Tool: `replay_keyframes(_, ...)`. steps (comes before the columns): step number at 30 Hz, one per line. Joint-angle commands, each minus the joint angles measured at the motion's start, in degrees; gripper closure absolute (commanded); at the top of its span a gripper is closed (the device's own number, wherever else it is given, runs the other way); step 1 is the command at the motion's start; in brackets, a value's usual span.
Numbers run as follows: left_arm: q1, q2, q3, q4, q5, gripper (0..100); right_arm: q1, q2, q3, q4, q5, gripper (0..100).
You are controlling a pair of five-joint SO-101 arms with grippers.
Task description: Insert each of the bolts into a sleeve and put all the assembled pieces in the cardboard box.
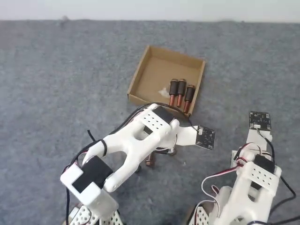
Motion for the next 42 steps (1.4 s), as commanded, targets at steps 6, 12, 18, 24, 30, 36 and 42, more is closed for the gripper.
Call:
replay_keyframes(6, 0.6, 0.0, -2.7, -1.2, -0.3, 86, -1.0, -2.1, -0.3, -1.0, 0.9, 99.1)
replay_keyframes(12, 0.5, 0.0, -2.7, -2.5, -0.5, 85, -1.0, -2.1, -0.3, -1.0, 0.9, 99.1)
replay_keyframes(18, 0.4, 2.0, -2.7, -5.6, 0.7, 85, -1.0, -2.1, 0.1, -1.1, 0.9, 99.1)
replay_keyframes(24, -0.7, 3.3, -3.8, -5.6, 1.0, 85, -1.0, -2.1, 0.1, -1.1, 0.9, 99.1)
replay_keyframes(30, 1.1, 5.3, -4.0, -5.6, 1.0, 96, -1.0, -2.1, 0.1, -1.1, 0.9, 99.1)
replay_keyframes(36, 2.5, 5.3, -4.2, -6.0, 6.0, 99, -1.0, -2.1, 0.3, -1.8, 0.9, 99.1)
replay_keyframes(42, 2.9, 5.2, -5.4, -5.7, 17.5, 99, -1.0, -2.1, 0.4, -1.8, 0.9, 99.1)
